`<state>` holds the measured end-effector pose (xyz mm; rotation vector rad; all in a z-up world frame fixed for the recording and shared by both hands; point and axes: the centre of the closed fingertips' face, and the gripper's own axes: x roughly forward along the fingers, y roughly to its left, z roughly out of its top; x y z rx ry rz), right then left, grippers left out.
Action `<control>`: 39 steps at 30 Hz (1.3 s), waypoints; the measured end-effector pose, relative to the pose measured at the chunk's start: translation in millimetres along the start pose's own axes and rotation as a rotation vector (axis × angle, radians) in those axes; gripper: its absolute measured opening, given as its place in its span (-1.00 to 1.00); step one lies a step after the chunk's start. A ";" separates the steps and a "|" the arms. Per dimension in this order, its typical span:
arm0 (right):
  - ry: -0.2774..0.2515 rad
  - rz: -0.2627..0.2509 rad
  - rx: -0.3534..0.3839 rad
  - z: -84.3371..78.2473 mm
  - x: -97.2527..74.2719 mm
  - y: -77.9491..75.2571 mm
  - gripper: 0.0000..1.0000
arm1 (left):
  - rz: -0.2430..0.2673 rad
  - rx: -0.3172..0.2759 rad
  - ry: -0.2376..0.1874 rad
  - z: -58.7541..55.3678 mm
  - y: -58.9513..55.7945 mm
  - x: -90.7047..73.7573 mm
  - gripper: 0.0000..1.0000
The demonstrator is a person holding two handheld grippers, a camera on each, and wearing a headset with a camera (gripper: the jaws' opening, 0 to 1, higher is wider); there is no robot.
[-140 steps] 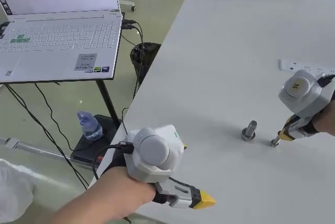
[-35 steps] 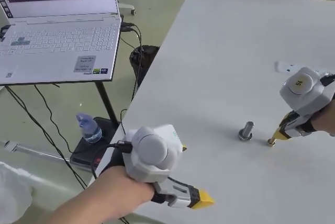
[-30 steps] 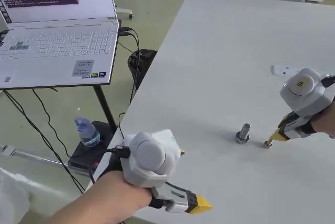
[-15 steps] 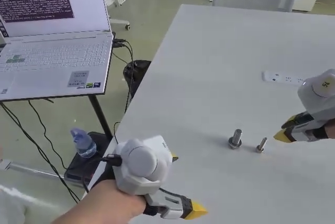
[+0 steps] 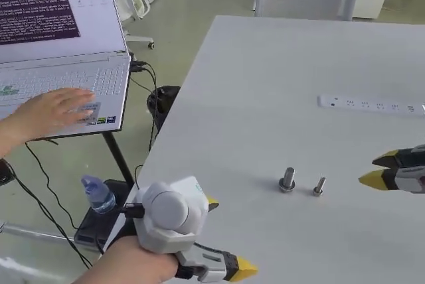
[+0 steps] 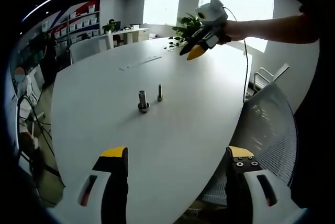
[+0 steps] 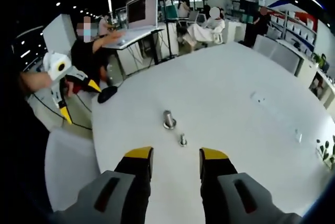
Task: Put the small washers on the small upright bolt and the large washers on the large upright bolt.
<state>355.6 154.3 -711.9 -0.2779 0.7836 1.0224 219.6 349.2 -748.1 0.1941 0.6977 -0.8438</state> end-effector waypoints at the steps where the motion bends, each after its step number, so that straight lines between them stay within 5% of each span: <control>1: -0.034 -0.008 0.011 2.7 -5.9 -2.1 -0.25 | 0.001 0.003 0.001 0.4 -0.2 0.0 0.51; 19: -0.230 -0.006 0.130 -25.0 -62.4 25.3 -0.08 | 0.019 -0.068 -0.072 11.4 -1.8 -15.3 0.55; 30: -0.258 0.019 0.144 -43.4 -74.7 46.9 0.13 | 0.020 -0.102 -0.124 24.4 -4.0 -12.1 0.58; 39: -0.310 0.016 0.126 -52.1 -74.4 66.5 0.58 | 0.015 -0.101 -0.149 29.2 -8.6 -13.3 0.65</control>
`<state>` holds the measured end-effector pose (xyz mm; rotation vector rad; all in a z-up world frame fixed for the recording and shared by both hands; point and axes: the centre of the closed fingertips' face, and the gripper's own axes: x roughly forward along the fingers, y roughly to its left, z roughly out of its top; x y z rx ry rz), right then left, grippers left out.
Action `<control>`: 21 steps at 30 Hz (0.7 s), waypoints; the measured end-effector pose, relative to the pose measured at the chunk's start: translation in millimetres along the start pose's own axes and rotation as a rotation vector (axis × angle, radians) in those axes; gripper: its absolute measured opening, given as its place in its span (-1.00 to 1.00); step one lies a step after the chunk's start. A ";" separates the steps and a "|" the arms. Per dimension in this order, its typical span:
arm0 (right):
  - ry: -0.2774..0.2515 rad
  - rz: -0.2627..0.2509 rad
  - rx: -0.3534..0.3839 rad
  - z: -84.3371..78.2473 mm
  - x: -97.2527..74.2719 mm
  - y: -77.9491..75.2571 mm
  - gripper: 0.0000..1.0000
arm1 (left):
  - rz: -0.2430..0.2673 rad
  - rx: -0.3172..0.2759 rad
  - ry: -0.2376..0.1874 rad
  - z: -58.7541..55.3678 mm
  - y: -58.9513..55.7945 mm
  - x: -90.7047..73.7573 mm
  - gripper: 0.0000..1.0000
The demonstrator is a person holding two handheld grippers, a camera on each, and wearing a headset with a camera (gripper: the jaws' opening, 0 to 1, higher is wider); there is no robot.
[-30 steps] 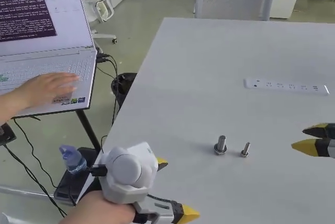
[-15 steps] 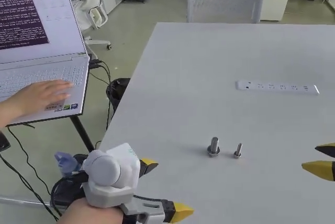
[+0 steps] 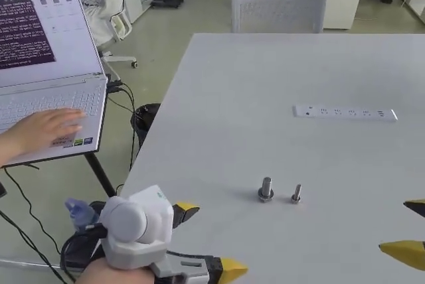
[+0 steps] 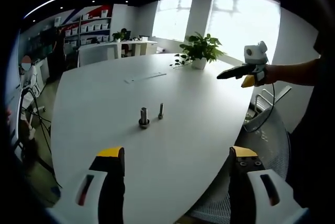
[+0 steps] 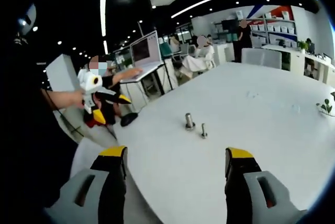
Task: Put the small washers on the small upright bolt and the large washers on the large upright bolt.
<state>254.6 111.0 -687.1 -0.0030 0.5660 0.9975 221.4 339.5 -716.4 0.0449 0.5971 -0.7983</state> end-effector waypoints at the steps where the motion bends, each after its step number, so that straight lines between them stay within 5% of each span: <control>1: -0.005 0.000 0.000 -1.9 0.0 2.1 0.59 | -0.002 -0.001 -0.003 0.0 -0.9 -0.4 0.66; 12: 0.045 0.001 0.008 -36.1 2.1 23.0 0.65 | 0.006 -0.024 -0.001 -12.7 -7.7 -3.2 0.68; 21: 0.041 -0.013 0.001 -43.6 -5.6 22.7 0.73 | 0.003 -0.025 -0.010 -15.9 -13.4 -3.7 0.72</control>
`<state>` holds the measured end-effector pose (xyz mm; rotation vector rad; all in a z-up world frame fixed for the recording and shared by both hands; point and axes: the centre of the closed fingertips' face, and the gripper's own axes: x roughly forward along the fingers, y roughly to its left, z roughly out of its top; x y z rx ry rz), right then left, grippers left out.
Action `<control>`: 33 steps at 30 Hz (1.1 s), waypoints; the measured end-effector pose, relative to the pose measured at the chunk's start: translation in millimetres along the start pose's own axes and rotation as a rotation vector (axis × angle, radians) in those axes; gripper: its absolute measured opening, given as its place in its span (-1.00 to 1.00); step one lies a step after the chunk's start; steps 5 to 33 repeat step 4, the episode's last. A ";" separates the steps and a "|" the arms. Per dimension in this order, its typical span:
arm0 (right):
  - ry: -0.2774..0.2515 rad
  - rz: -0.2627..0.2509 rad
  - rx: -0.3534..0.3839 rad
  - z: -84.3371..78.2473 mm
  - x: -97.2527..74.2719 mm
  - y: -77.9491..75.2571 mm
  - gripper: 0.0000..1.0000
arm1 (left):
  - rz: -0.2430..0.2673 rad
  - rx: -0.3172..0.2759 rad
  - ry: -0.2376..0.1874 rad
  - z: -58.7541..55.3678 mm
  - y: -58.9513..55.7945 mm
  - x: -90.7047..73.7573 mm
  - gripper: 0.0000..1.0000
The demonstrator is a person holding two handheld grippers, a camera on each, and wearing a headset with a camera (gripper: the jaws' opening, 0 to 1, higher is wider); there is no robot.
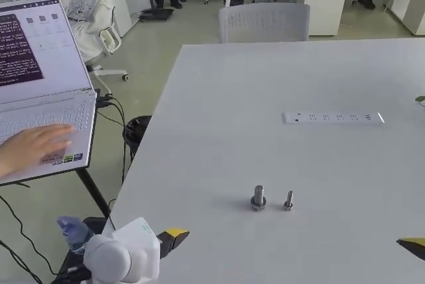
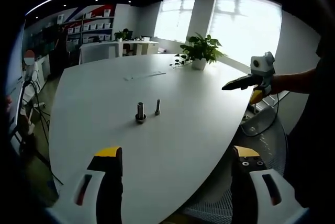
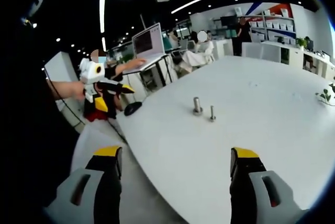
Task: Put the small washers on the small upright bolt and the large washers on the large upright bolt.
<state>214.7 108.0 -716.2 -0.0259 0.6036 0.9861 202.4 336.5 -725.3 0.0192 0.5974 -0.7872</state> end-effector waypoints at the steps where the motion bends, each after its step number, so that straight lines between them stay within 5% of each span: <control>1: 0.001 -0.002 -0.002 -0.3 -0.6 -0.5 0.73 | 0.000 -0.001 -0.002 0.2 -0.4 -0.2 0.73; 33: -0.008 -0.006 0.001 -0.7 -4.4 -1.8 0.75 | 0.003 0.002 0.000 -0.9 -1.5 0.5 0.74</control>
